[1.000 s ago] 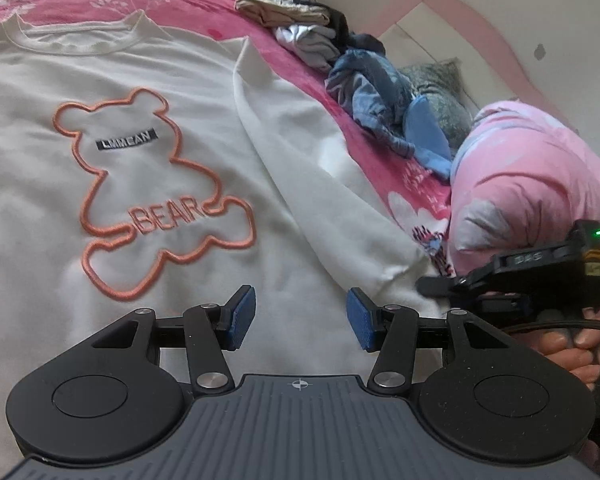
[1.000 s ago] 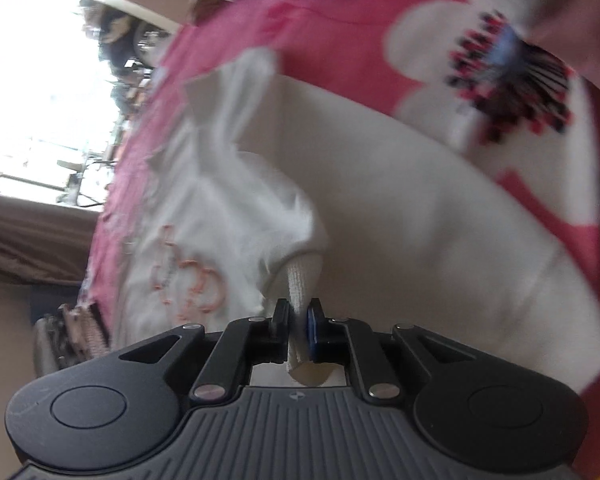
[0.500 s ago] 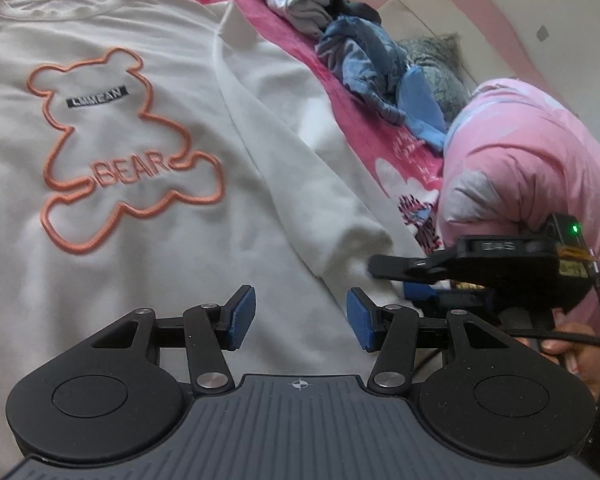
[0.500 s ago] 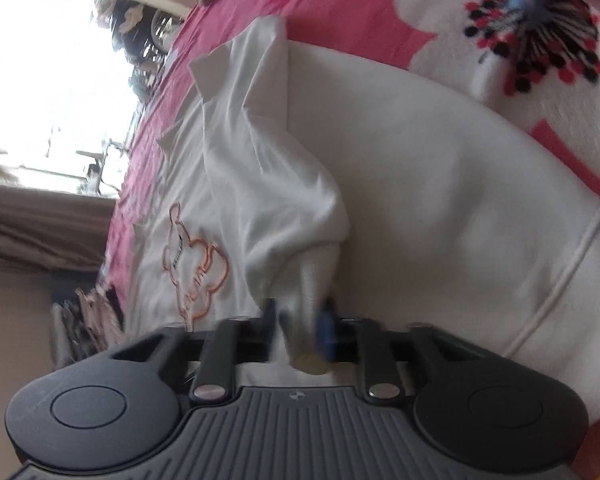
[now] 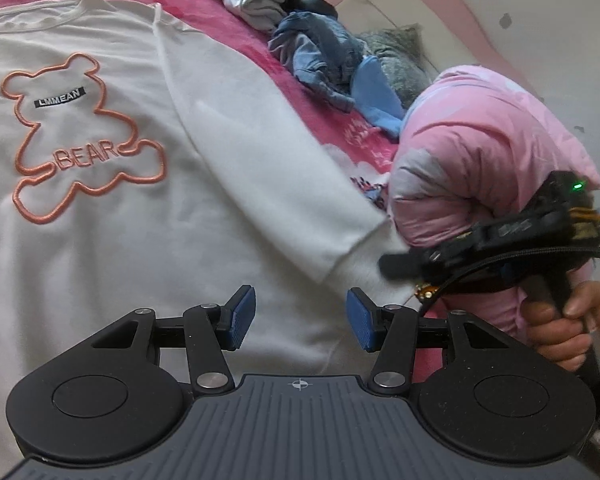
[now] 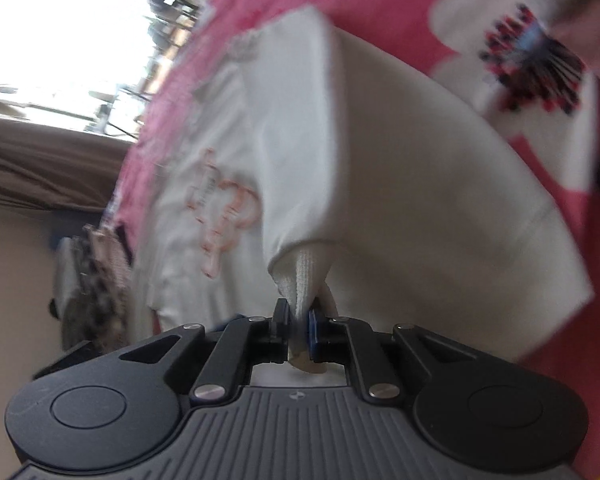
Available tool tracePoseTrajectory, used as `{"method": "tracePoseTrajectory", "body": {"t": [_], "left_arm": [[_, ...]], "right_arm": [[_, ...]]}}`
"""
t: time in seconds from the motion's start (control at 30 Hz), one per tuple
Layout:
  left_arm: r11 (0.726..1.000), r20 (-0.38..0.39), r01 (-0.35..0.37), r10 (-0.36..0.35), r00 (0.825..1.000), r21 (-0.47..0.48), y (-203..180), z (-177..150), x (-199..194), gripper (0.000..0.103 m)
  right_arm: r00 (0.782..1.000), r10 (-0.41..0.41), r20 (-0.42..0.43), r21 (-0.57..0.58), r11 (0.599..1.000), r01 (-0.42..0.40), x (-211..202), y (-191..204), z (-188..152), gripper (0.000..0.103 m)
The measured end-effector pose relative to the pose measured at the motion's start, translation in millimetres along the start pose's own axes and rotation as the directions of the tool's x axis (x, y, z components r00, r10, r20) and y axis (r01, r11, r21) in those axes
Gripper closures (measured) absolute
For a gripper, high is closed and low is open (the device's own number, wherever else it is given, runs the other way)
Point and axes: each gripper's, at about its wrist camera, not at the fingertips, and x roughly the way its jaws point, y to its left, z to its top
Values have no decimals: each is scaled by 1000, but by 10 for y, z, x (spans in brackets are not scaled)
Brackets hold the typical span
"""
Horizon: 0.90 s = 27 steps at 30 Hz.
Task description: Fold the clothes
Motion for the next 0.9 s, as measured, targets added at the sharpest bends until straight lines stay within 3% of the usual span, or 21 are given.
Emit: {"method": "tracePoseTrajectory", "body": {"t": [0.33, 0.6, 0.8, 0.9], "left_arm": [[999, -13, 32, -32, 999, 2, -31, -20, 51, 52], [999, -15, 49, -49, 999, -4, -24, -7, 95, 53], [999, -27, 41, -41, 999, -10, 2, -18, 115, 53], [999, -29, 32, -32, 999, -14, 14, -19, 126, 53]], "right_arm": [[987, -160, -24, -112, 981, 157, -315, 77, -61, 93], [952, -303, -39, -226, 931, 286, -384, 193, 25, 93], [936, -346, -72, -223, 920, 323, -269, 36, 35, 92], [942, -326, -83, -197, 932, 306, -269, -25, 25, 92]]}}
